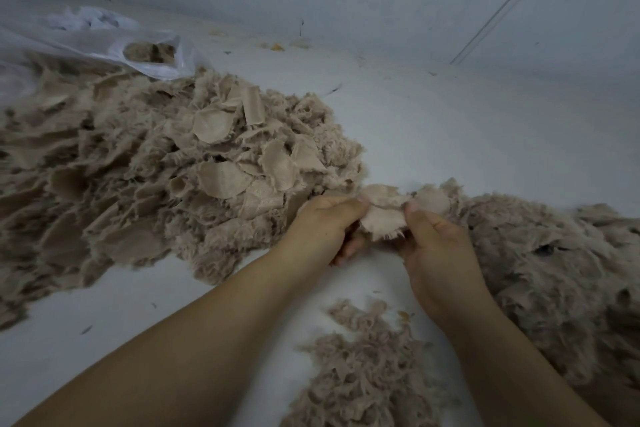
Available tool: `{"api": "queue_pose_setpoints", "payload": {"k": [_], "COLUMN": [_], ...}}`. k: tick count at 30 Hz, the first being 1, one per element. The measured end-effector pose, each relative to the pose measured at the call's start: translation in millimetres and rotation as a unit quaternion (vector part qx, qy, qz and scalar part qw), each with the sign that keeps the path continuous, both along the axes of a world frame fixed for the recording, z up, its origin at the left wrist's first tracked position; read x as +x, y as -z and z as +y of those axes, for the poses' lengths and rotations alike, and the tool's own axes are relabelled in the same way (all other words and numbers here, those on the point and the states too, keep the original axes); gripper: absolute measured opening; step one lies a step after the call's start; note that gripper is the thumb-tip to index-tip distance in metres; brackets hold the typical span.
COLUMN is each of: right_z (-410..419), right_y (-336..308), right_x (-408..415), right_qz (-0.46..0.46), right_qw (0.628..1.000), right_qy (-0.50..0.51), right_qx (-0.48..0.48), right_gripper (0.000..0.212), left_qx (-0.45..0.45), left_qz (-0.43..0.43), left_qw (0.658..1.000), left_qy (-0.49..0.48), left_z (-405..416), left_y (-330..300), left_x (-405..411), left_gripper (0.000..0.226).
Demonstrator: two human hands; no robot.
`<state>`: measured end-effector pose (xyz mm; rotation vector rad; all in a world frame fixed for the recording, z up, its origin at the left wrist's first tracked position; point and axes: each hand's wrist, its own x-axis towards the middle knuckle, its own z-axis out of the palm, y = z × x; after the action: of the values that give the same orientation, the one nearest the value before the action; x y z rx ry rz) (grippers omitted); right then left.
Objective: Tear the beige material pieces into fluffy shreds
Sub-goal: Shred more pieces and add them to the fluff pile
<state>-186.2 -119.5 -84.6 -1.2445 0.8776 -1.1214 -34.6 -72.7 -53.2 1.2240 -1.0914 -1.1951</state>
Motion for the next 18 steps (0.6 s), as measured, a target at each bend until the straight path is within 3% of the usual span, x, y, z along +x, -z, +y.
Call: {"api": "queue_pose_setpoints", "payload": {"k": [4,6,8,10,12,13,15,16,18], "right_z": [2,2,0,0,1,1,1,1,1], "right_y": [-1,-2,-4,-5,-6,-6,-6,-6,-5], "right_x": [1,3,4,4,5,6,7,7,8], "right_qz": [0.023,-0.024,-0.089,-0.13,-0.146,-0.153,-0.159,-0.16,-0.163], "right_qw": [0.999,0.999,0.993,0.986,0.983,0.982,0.98,0.98,0.979], "right_qy": [0.012,0.03,0.053,0.057,0.059,0.063,0.069,0.068,0.068], "right_qx": [-0.018,0.011,0.056,0.084,0.092,0.095,0.098,0.098,0.099], "right_gripper": [0.044,0.05,0.056,0.058,0.058,0.056,0.051,0.049,0.044], "left_qx": [-0.002,-0.048,-0.144,-0.225,-0.219,-0.198,-0.188,-0.195,-0.168], "left_qz": [-0.001,0.083,0.176,0.151,-0.009,-0.149,-0.435,-0.517,-0.584], "left_qw": [0.998,0.995,0.961,0.945,0.964,0.96,0.878,0.832,0.794], "left_qy": [0.058,-0.024,-0.158,-0.186,-0.15,-0.129,-0.072,-0.045,-0.013], "left_z": [2,-2,-7,-10,-10,-12,-17,-20,-23], "left_y": [-3,-7,-14,-17,-7,2,16,21,21], "left_x": [0,1,7,8,2,-1,-6,-8,-11], "left_gripper": [0.041,0.034,0.028,0.016,0.038,0.043,0.042,0.041,0.035]}}
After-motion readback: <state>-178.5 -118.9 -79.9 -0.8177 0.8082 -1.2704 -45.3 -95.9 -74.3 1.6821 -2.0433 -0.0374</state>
